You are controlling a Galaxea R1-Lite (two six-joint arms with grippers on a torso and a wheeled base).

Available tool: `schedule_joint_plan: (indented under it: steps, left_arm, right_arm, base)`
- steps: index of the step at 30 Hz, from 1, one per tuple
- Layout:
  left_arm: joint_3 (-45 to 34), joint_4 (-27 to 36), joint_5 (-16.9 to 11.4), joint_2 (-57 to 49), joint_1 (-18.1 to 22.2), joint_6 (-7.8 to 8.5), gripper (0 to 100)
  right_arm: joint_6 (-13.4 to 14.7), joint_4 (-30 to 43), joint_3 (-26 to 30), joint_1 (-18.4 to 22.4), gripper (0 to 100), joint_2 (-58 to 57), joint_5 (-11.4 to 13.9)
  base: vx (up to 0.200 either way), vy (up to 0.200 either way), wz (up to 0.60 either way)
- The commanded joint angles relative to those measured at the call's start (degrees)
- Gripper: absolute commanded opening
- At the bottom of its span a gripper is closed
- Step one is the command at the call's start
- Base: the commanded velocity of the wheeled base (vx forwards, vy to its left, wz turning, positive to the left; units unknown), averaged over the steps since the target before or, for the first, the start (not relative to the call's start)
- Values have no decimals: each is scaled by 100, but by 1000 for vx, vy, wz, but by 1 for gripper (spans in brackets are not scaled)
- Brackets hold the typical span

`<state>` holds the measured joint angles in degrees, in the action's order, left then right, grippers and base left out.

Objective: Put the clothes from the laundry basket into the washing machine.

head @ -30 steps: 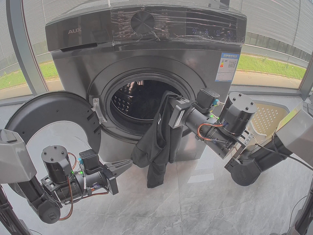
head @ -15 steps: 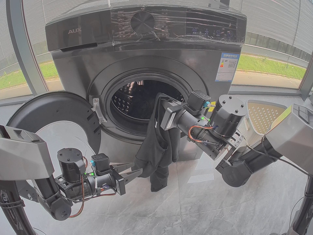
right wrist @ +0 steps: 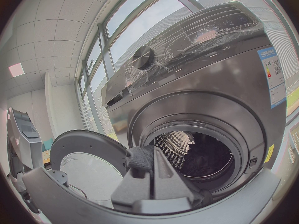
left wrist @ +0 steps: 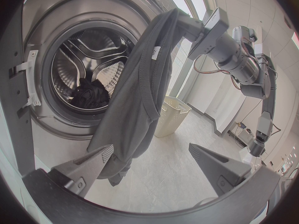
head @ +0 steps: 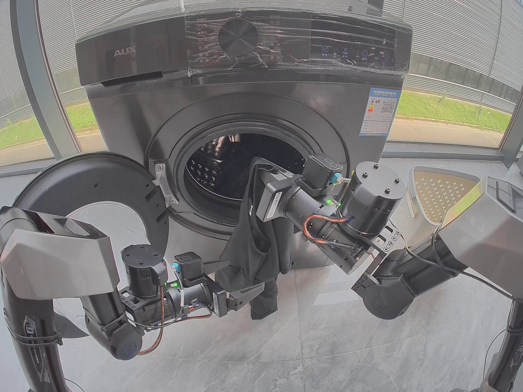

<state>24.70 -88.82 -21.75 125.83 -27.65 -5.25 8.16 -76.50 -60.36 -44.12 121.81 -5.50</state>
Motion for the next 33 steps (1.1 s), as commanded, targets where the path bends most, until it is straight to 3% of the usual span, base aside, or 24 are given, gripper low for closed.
schedule_joint_plan:
  steps: [1, 13, 14, 19, 33]
  left_arm:
    - [237, 5, -5, 231, -13, -46, 100]
    - [1107, 14, 171, 829, 40, 86, 100]
    - [1151, 14, 232, 882, 49, 95, 0]
    - [1538, 14, 514, 1057, 58, 86, 0]
    - [1125, 5, 505, 521, 49, 139, 0]
  right_arm:
    - [2, -14, -3, -35, 0, 10, -13]
    - [11, -173, 121, -115, 0, -8, -30]
    - [11, -173, 121, -115, 0, -8, -30]
    - [11, -278, 129, -141, 0, 1, -30]
    - [19, -322, 314, 105, 0, -8, -39]
  base:
    - [0, 0, 0]
    - [0, 0, 0]
    - [0, 0, 0]
    - [0, 0, 0]
    - [0, 0, 0]
